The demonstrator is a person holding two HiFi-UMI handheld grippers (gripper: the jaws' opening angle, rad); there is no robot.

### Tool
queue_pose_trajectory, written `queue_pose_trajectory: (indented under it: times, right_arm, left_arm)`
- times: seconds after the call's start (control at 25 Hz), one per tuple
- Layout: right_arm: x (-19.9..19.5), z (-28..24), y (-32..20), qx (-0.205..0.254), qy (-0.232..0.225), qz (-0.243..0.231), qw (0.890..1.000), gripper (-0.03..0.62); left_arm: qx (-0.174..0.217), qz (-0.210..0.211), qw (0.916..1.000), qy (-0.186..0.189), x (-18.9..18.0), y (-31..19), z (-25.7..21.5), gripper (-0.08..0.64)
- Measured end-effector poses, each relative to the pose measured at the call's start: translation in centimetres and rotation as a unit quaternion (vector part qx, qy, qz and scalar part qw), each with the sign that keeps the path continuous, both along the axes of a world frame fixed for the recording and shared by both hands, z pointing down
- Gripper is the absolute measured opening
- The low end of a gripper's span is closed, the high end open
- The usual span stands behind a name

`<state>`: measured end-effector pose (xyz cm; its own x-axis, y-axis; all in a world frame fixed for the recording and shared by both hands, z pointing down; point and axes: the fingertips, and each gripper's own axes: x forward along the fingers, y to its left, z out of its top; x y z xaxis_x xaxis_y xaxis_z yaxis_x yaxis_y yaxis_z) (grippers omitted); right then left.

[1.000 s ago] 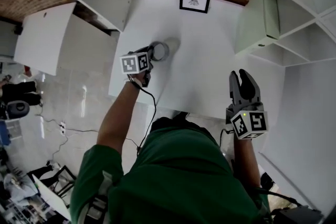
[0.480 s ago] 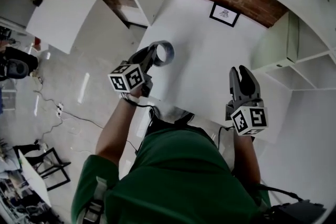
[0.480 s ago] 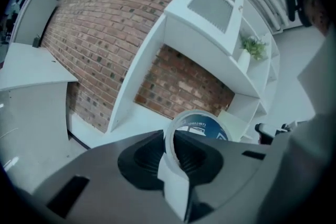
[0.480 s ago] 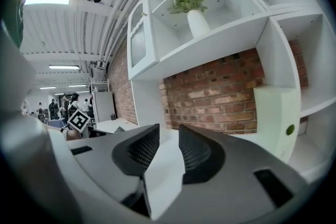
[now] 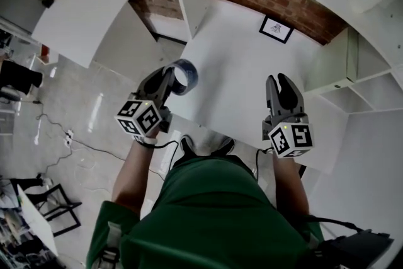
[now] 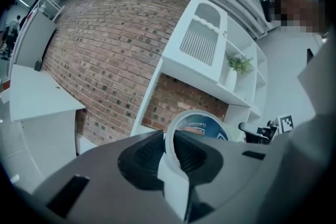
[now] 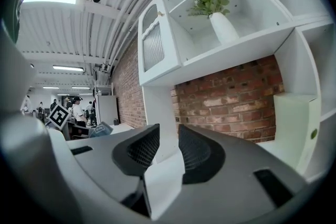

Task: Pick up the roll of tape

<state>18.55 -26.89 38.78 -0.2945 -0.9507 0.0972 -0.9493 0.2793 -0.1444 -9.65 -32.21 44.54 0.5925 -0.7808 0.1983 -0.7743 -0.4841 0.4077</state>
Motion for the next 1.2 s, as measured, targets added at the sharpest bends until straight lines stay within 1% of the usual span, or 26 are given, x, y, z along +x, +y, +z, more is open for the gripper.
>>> queue_pose_trajectory:
  times: [0.28,0.6,0.88,1.2]
  right_arm:
    - [-4.0,-2.0,0.0,0.023,0.008,0.005,1.000,0.126]
    - [-6.6,-4.6,0.4,0.050,0.019,0.012,0.999,0.121]
    - [-7.0,-6.7,1.2,0.070,0.031,0.025,0.997,0.118]
    - [-6.6,-7.4,1.4,0.077,0.041,0.030,0.996,0.118]
  left_arm:
    - [0.028,-0.002,0.9986,0.045,-4.0,0.3,-3.4,0.067]
    - [0.058,0.011,0.9958,0.070,-5.7,0.6,-6.4,0.067]
    - [0.085,0.014,0.9926,0.086,-6.5,0.9,-9.0,0.069]
    - [0.085,0.011,0.9921,0.092,-6.5,0.7,-9.2,0.069]
